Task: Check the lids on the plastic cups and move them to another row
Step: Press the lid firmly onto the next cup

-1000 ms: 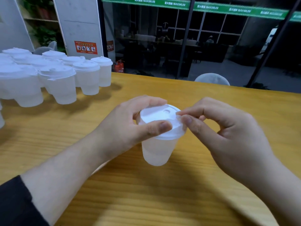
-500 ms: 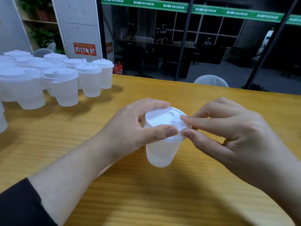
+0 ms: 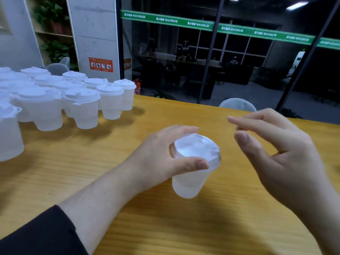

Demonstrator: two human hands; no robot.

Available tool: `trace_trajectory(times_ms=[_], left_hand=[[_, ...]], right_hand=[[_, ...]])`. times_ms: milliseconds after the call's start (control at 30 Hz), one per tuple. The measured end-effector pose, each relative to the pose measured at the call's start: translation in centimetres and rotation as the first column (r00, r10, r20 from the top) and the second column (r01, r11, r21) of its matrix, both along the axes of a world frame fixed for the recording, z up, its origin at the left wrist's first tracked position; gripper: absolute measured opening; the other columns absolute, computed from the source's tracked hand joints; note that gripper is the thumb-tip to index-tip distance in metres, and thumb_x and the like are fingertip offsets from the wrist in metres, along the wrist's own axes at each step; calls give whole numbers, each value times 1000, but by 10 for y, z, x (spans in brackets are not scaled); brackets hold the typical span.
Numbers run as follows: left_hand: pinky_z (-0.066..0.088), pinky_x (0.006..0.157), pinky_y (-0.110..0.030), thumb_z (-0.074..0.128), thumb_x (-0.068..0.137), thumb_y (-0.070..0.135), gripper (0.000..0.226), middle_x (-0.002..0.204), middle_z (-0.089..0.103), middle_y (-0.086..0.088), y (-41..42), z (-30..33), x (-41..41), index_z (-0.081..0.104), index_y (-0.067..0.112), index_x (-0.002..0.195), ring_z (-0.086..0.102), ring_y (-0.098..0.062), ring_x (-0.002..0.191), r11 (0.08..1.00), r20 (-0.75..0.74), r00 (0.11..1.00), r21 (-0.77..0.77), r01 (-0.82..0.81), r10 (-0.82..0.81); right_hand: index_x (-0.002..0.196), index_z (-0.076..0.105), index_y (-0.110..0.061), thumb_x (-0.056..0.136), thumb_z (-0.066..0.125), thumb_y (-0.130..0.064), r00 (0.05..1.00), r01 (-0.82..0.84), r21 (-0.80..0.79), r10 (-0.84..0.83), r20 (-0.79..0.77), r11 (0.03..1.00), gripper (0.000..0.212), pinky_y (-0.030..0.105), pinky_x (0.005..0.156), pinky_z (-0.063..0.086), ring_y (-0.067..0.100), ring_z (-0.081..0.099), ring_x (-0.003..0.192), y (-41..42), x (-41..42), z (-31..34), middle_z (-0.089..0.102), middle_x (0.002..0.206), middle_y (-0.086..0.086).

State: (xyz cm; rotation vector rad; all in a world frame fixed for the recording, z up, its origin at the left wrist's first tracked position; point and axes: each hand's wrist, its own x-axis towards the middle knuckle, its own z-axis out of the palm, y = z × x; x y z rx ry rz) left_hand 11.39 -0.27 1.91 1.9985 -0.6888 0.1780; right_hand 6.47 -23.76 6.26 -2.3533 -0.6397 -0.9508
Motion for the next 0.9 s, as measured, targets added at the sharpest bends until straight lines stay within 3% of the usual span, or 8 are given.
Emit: trace_trajectory(times_ms=[67,133,267,400,533,700,800,900], left_hand=[[45,101,-18,35,66,103,88,131,60,32,-1,-2,0,51,54,138,54,5,126,995,-1,1000,-96,21,-21],[49,99,-27,22,71,101,88,124,66,25,0,-3,4,53,52,137,61,0,120,968,-27,999,-246,-51,46],[57,88,-39,19,88,89,79,104,77,6,-1,-4,15,65,36,126,73,-11,94,909,-241,949,-316,-273,202],[58,98,-48,27,99,72,69,109,78,-9,-6,-11,15,71,23,121,74,-26,102,931,-503,859,-261,-257,96],[55,104,-49,35,105,62,56,123,75,-5,-14,-11,9,70,27,130,70,-25,116,922,-589,796,-370,-111,-141],[52,106,-55,44,104,57,51,123,71,-8,-22,-9,-4,72,23,130,66,-34,109,735,-623,586,-674,-67,-518],[61,72,-37,54,99,59,49,100,71,-8,-28,-6,-12,79,20,115,67,-28,78,674,-649,516,-718,-174,-559],[42,48,-26,62,92,62,43,86,66,-6,-32,-4,-15,80,24,102,54,-23,59,677,-704,519,-678,-287,-485]], right_hand=[[138,57,-44,89,49,-74,983,-39,-36,32,-183,999,58,7,95,37,-8,48,126,4,6,5,52,131,-30],[145,40,-58,73,54,-88,907,-142,-129,77,-413,981,79,14,101,36,-18,34,133,11,13,7,36,142,-44],[146,28,-65,62,67,-86,761,-264,-228,57,-646,937,96,23,104,40,-23,36,127,26,22,14,34,139,-49],[140,39,-59,72,72,-71,820,-217,-193,72,-568,957,77,22,94,46,-16,44,121,36,23,4,44,131,-40],[140,46,-53,63,67,-82,888,-62,159,127,-442,985,85,14,85,48,-13,52,118,33,25,-7,55,127,-32],[140,48,-51,65,67,-81,882,-24,336,178,-437,942,83,0,76,41,-16,57,106,33,22,-2,63,118,-24],[139,50,-51,66,66,-81,873,-41,362,210,-440,931,81,-1,78,40,-17,57,106,33,19,-1,66,117,-26],[142,50,-50,68,66,-77,848,-58,383,249,-469,922,80,-2,78,41,-20,56,108,34,18,-1,64,119,-35]])
